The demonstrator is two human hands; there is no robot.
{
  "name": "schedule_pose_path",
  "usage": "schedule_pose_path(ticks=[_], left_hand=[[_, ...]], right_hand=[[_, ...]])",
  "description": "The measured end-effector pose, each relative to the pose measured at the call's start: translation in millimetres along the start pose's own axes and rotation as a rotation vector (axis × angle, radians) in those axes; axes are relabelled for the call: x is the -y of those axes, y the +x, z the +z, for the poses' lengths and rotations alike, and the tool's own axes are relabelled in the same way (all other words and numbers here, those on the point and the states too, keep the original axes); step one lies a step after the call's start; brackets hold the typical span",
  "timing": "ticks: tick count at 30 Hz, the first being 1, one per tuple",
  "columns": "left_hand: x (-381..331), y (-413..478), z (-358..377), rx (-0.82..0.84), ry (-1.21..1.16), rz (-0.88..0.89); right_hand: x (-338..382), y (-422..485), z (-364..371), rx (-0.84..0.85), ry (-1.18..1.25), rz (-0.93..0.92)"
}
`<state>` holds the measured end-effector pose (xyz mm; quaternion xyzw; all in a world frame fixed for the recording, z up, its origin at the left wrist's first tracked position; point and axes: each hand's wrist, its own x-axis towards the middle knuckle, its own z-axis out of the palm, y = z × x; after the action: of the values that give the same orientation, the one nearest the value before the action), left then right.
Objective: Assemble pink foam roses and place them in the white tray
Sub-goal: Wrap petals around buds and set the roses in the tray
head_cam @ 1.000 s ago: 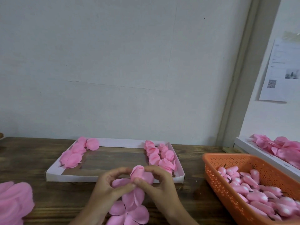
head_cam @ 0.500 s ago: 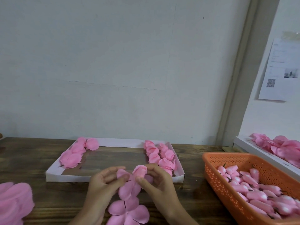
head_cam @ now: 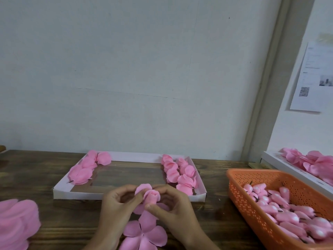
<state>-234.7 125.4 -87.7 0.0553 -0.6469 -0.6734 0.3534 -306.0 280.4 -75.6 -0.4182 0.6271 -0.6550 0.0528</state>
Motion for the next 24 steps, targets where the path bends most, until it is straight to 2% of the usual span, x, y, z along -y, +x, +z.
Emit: schedule_pose_path(ticks=[8,15,19,24], left_hand=[[-5,-3,4,0.12,0.03,0.108],[-8,-3,3,0.234,0.109,0.229],[-5,-3,4,0.21,0.137,0.218],[-2,1,2,0.137,0.079,0.114]], right_hand=[[-8,1,-2,-0.104,-0.002,0.01],[-8,1,-5,-0.181,-0.155,-0.081],[-5,-2,-4,-0.147,-0.246,-0.112],[1,-1,-4,-0.067,-0.147,-0.043]])
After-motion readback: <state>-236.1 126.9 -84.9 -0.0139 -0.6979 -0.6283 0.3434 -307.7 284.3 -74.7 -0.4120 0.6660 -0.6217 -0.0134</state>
